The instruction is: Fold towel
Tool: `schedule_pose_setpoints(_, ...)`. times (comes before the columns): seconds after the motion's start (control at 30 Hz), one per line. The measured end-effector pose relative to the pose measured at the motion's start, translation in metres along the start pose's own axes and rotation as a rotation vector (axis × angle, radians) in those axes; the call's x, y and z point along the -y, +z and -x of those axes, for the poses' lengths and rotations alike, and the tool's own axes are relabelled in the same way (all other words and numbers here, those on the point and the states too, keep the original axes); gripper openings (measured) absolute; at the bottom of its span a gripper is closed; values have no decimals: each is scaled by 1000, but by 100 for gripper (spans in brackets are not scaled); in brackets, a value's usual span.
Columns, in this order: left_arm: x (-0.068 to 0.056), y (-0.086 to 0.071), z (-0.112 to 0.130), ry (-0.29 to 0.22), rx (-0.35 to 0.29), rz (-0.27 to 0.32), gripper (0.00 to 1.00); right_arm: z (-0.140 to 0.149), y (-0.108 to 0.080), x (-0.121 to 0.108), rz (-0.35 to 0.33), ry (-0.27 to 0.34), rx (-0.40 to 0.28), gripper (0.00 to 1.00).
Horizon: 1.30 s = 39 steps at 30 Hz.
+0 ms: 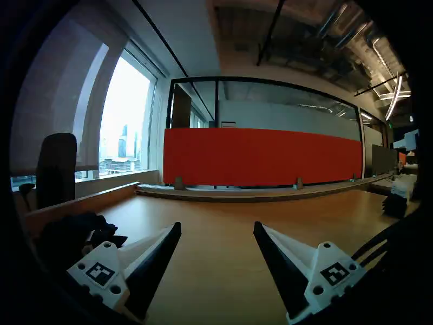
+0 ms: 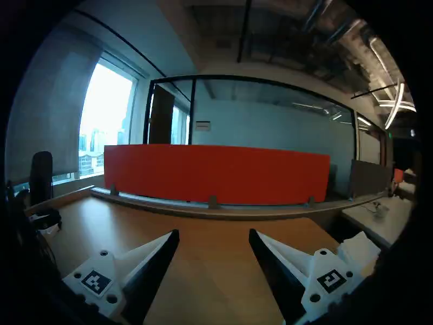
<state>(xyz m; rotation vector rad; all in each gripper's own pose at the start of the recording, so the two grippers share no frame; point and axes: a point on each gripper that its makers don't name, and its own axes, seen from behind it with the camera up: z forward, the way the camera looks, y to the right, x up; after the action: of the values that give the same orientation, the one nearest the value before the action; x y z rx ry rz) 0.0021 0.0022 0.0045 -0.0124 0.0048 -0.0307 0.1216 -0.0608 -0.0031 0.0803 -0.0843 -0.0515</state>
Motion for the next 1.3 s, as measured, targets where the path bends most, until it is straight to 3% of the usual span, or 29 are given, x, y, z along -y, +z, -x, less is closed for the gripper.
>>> schedule_pose_setpoints(1.3, 3, -4, 1, 30, 5, -13, 100, -10, 1, -18, 26, -1, -34, 100)
